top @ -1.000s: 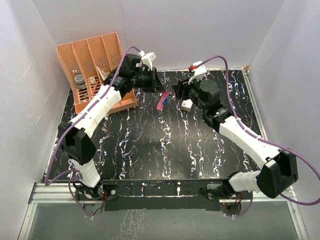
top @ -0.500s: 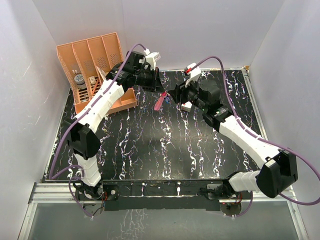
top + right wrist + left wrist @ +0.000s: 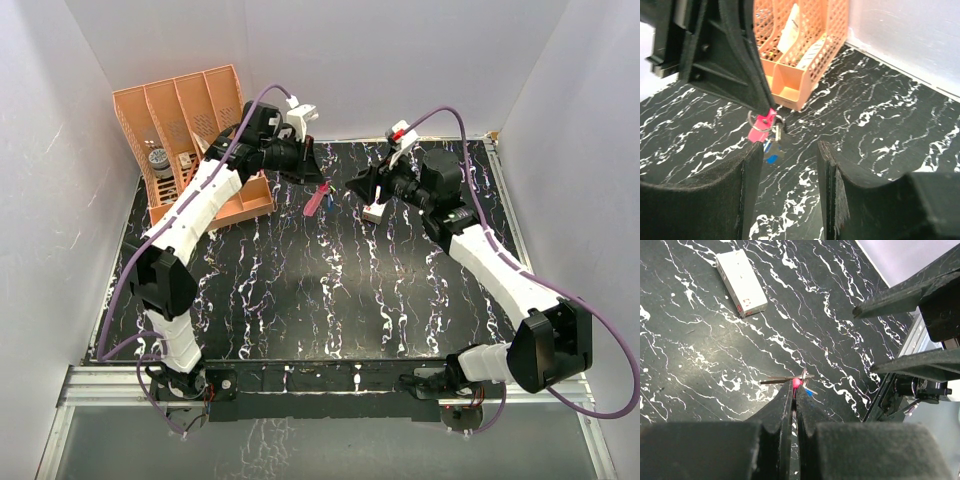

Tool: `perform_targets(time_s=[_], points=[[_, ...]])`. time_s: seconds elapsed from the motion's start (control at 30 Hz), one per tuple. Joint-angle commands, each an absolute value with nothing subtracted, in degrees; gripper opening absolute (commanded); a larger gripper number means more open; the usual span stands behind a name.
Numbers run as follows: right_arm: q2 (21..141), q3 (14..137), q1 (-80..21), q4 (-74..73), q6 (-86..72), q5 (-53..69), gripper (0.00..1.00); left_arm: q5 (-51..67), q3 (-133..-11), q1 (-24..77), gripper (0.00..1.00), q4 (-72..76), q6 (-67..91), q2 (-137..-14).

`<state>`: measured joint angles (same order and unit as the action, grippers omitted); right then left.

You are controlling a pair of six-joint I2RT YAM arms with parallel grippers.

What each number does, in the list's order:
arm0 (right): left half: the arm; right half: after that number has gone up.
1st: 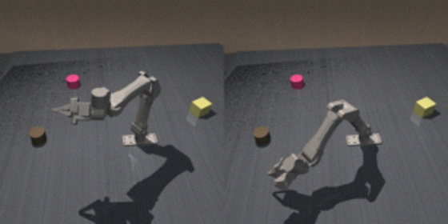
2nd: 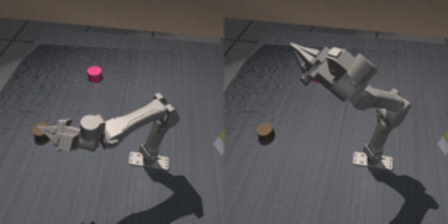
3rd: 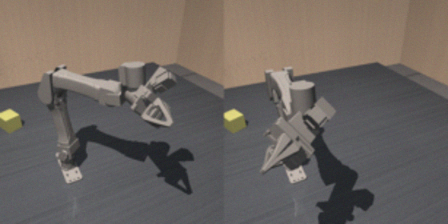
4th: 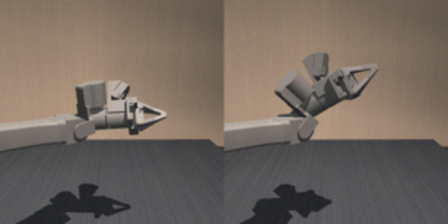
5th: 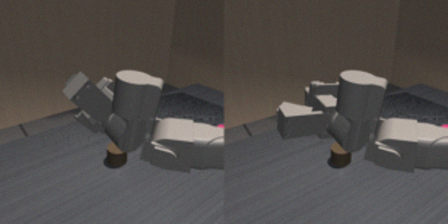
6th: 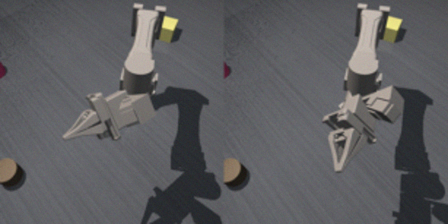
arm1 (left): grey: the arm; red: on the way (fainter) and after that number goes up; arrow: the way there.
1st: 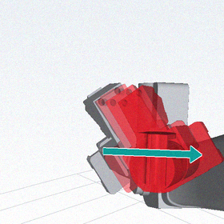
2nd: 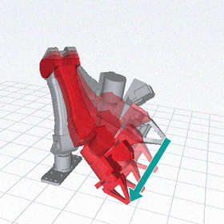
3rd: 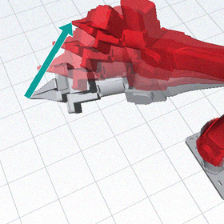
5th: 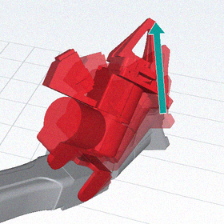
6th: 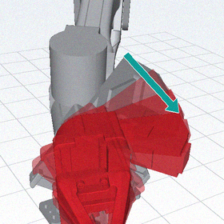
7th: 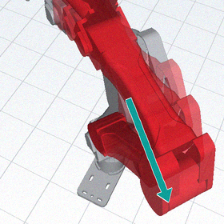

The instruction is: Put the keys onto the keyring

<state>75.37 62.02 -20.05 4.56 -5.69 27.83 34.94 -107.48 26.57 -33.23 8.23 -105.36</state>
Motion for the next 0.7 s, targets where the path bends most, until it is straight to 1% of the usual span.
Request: perform_targets(time_s=[0.0,0.37,0.67], points=[[75.43,62.22,-20.21,9.24,-6.39,34.71,0.45,40.80,-106.38,25.93,0.00,-30.01,5.31,-101.25],[77.74,61.89,-20.17,11.46,-6.93,39.26,0.47,50.58,-103.63,25.92,0.00,-24.97,1.45,-99.62],[79.16,62.05,-20.15,12.39,-7.35,41.53,0.45,53.79,-101.71,25.93,0.00,-23.45,-0.48,-97.65]])
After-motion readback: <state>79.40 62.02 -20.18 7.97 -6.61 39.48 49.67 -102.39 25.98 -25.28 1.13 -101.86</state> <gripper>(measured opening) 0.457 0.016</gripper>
